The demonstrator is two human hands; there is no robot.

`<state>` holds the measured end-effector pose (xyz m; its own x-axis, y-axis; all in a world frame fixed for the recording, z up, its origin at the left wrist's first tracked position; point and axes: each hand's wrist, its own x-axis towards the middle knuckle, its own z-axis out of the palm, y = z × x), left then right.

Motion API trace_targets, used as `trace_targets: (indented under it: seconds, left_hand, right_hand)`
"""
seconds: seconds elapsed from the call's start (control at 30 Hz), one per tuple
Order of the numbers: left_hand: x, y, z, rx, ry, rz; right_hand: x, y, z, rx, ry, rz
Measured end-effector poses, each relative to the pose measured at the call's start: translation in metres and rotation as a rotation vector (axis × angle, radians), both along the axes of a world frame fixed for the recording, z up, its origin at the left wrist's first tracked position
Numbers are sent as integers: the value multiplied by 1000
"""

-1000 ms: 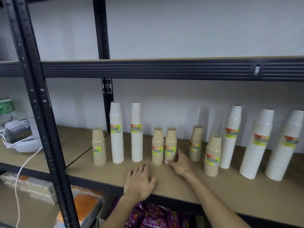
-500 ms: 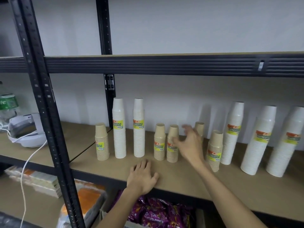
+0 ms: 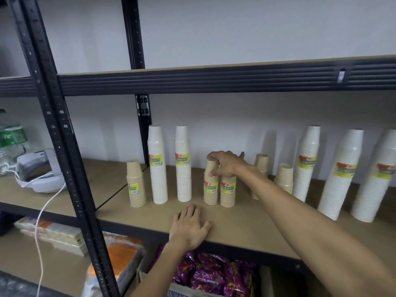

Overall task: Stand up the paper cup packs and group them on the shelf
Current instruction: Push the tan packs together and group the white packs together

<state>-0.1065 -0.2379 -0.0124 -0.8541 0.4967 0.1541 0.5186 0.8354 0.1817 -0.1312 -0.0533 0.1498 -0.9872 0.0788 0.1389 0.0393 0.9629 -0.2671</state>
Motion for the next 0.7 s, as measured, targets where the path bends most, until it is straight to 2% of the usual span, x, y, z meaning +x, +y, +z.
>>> trace_targets:
  seconds: [0.57, 0.7]
  left_hand:
    - [0, -1, 1, -8, -19, 0]
    - [-1, 0, -1, -2, 6, -1]
  right_hand:
    - [2, -2, 1, 40, -26, -20]
    - [27, 4, 10, 22, 77, -32]
